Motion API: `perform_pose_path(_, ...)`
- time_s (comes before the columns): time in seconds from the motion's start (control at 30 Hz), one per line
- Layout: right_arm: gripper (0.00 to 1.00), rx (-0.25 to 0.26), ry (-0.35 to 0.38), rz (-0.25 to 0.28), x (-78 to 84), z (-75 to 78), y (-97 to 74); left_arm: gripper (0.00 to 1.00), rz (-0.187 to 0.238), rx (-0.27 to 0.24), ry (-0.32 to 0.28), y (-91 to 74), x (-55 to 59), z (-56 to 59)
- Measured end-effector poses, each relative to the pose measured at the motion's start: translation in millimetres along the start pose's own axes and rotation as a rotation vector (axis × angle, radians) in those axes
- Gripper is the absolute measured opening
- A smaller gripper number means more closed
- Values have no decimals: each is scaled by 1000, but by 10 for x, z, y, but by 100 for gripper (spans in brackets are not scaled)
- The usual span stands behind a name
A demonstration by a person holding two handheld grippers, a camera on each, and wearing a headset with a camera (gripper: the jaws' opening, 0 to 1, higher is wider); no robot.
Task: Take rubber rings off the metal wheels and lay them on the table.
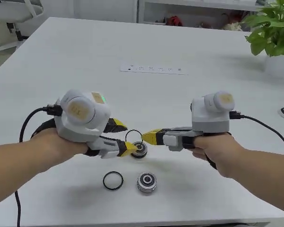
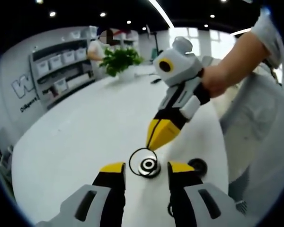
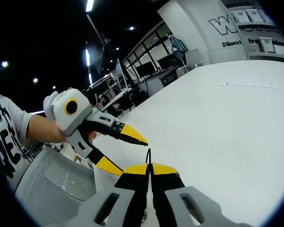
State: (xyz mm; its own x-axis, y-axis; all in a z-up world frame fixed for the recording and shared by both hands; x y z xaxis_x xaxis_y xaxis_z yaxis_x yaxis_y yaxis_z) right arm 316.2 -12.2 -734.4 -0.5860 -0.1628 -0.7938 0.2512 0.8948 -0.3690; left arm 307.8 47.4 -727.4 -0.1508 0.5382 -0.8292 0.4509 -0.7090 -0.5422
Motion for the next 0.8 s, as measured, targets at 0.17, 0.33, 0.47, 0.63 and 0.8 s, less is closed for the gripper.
perform_pose_path(0.17,0,-10,-8,6,-39,-48,-3,41,12,-3,-5,-108,-19,17)
perform_pose_path(0.33,0,-19,-12,10,-64,-131,-5,44,26,-7,-9,-221,-37,33)
perform_pose_path(0.47,0,-24,-15,11,-69,-161,-5,47,34,-10,-11,-306,-37,43)
perform_pose_path(0.63,0,-27,-15,13,-73,-200,-12,51,46,-16,-20,-431,-26,47)
perform_pose_path(0.8,0,-32,-12,13,-76,-230,-15,54,55,-23,-32,-534,10,58)
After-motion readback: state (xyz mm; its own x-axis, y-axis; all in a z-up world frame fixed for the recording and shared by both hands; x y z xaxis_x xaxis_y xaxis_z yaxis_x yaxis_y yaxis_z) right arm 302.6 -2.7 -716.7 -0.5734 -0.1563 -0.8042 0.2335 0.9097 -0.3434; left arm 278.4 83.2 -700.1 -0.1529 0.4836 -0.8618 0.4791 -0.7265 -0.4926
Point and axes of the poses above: the centre of the closed fingertips' face, and the gripper's own axes: y roughly forward along the fingers, z roughly to its right, x roughly out of its underside, the point moved 3 cm from there along -y, roughly backward along the fingers, and after that the axes turned 2 degrees about y, right-handed, at the moved point
